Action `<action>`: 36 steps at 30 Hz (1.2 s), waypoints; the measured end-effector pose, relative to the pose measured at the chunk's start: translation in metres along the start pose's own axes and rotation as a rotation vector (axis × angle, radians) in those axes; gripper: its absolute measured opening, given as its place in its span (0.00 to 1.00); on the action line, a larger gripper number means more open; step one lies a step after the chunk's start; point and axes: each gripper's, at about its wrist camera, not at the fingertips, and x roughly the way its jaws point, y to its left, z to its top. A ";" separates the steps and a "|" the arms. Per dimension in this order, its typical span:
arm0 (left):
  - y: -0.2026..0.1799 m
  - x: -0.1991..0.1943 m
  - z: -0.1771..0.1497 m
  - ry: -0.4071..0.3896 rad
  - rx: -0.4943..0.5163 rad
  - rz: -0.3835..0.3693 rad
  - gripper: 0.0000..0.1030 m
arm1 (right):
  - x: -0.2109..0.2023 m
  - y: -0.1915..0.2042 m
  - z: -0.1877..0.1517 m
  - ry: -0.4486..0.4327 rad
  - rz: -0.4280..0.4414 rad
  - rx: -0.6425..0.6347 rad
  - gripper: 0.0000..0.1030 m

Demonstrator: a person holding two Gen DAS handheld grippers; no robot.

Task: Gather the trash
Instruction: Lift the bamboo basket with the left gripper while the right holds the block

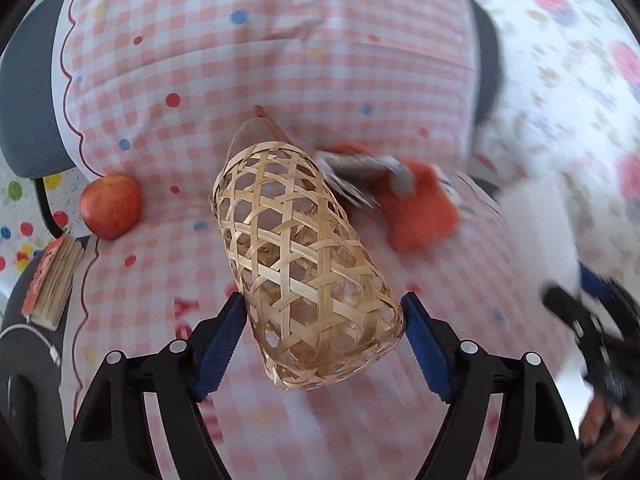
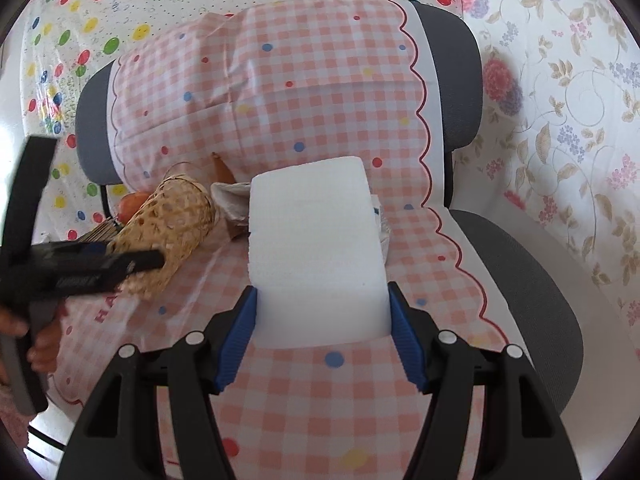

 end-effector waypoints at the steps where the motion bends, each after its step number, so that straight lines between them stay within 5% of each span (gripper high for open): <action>1: -0.003 -0.005 -0.006 0.002 0.008 -0.008 0.76 | -0.002 0.001 -0.001 0.001 -0.001 0.001 0.61; 6: -0.024 -0.021 -0.030 0.008 -0.009 -0.047 0.76 | -0.012 0.002 -0.009 -0.003 -0.010 0.021 0.61; 13: -0.032 -0.008 -0.043 0.045 -0.026 0.004 0.84 | -0.022 -0.007 -0.016 -0.006 -0.028 0.036 0.63; 24: -0.023 -0.024 -0.019 0.005 -0.082 0.029 0.85 | -0.017 -0.020 -0.025 0.004 -0.015 0.059 0.64; 36: -0.018 0.011 0.017 0.077 -0.095 0.079 0.85 | -0.011 -0.021 -0.025 0.011 -0.010 0.062 0.64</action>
